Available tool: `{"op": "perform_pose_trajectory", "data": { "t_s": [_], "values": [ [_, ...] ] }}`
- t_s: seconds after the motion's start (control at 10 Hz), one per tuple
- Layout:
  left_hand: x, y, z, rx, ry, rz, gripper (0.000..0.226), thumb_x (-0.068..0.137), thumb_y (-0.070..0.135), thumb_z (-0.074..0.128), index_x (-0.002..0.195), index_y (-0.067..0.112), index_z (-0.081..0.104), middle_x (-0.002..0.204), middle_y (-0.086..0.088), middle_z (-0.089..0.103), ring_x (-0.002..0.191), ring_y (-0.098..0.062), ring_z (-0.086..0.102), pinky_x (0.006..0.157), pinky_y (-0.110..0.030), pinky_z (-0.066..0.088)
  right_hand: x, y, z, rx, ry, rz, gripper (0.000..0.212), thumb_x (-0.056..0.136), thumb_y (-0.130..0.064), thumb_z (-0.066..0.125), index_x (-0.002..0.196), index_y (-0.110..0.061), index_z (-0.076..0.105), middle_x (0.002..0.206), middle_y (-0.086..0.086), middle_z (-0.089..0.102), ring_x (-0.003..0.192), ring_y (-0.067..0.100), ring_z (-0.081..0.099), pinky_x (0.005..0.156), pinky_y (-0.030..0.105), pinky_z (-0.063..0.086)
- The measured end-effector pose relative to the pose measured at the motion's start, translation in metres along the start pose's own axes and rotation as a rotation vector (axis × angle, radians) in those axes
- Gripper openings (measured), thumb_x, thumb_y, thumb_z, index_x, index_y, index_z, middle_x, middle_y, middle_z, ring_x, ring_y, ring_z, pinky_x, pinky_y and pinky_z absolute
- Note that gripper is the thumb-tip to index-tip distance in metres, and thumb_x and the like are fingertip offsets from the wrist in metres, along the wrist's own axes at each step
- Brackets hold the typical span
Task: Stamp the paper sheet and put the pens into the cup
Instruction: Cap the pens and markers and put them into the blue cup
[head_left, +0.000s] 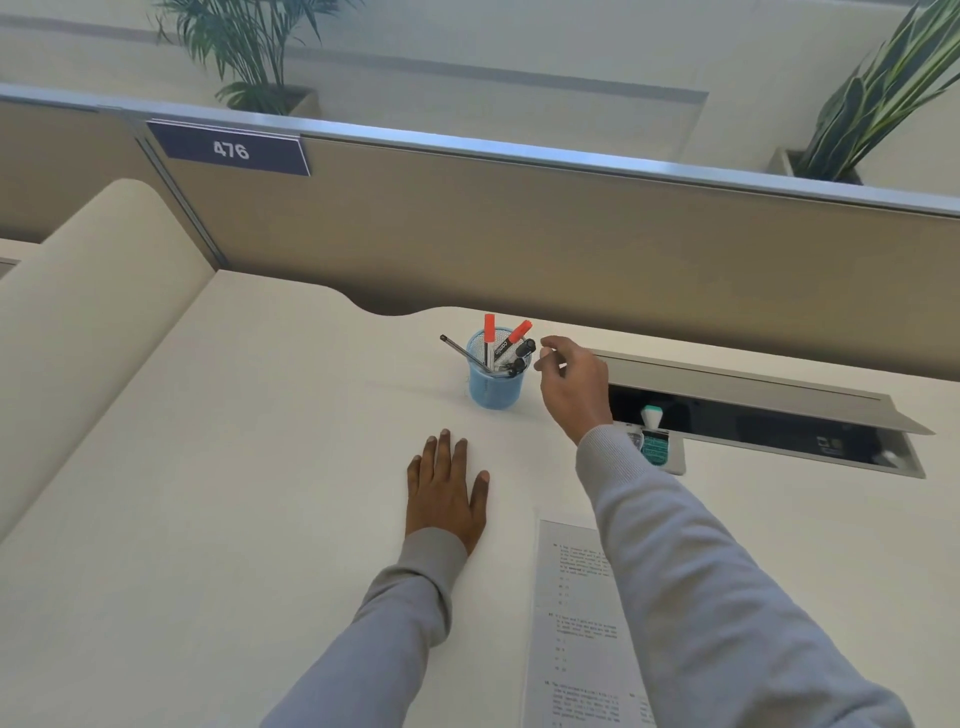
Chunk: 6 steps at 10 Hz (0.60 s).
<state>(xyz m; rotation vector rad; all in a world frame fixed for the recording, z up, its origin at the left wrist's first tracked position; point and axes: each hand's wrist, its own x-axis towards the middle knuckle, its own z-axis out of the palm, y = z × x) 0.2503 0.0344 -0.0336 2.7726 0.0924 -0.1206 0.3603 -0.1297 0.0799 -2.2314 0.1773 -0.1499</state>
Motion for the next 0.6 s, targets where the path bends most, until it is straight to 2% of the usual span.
{"op": "perform_pose_trajectory", "data": {
  "t_s": [0.1,0.2,0.3,0.5,0.6],
  "values": [
    [0.0,0.0,0.001,-0.006,0.004,-0.002,0.061,0.102,0.047,0.031,0.155,0.019,0.026,0.166,-0.005,0.013,0.154,-0.023,0.009,0.124,-0.042,0.008,-0.012,0.004,-0.004,0.047,0.012,0.008,0.032,0.095,-0.002,0.05,0.12,-0.01,0.067,0.097,0.007,0.077,0.101,0.029,0.066,0.094,0.042,0.052],
    [0.0,0.0,0.0,0.004,-0.009,-0.003,0.061,0.102,0.048,0.029,0.156,0.02,0.024,0.167,-0.004,0.011,0.154,-0.022,0.008,0.124,-0.041,0.007,-0.026,0.008,-0.01,0.083,0.029,0.009,0.03,0.092,0.002,0.053,0.115,-0.01,0.069,0.09,0.0,0.074,0.087,0.018,0.066,0.089,0.036,0.055],
    [0.001,0.001,-0.001,0.015,-0.025,-0.008,0.061,0.103,0.048,0.027,0.157,0.019,0.022,0.167,-0.004,0.009,0.154,-0.022,0.006,0.124,-0.041,0.006,-0.044,0.018,-0.017,0.112,0.032,0.006,0.023,0.094,-0.003,0.059,0.112,-0.011,0.071,0.089,-0.003,0.073,0.082,0.012,0.067,0.084,0.034,0.058],
    [-0.004,-0.001,-0.015,-0.066,-0.021,0.076,0.057,0.104,0.04,0.034,0.154,0.014,0.028,0.166,-0.004,0.015,0.153,-0.022,0.012,0.125,-0.038,0.007,-0.087,0.032,-0.049,0.19,0.042,-0.012,0.013,0.101,-0.017,0.058,0.105,-0.021,0.071,0.084,-0.013,0.072,0.075,0.006,0.069,0.065,0.013,0.055],
    [-0.01,0.002,-0.03,-0.111,0.061,0.106,0.053,0.104,0.035,0.039,0.151,0.011,0.036,0.164,-0.007,0.023,0.152,-0.025,0.019,0.124,-0.04,0.012,-0.107,0.031,-0.077,0.245,0.067,-0.003,0.018,0.104,-0.025,0.055,0.099,-0.021,0.072,0.078,-0.008,0.074,0.072,0.009,0.069,0.063,0.019,0.057]
  ]
}}
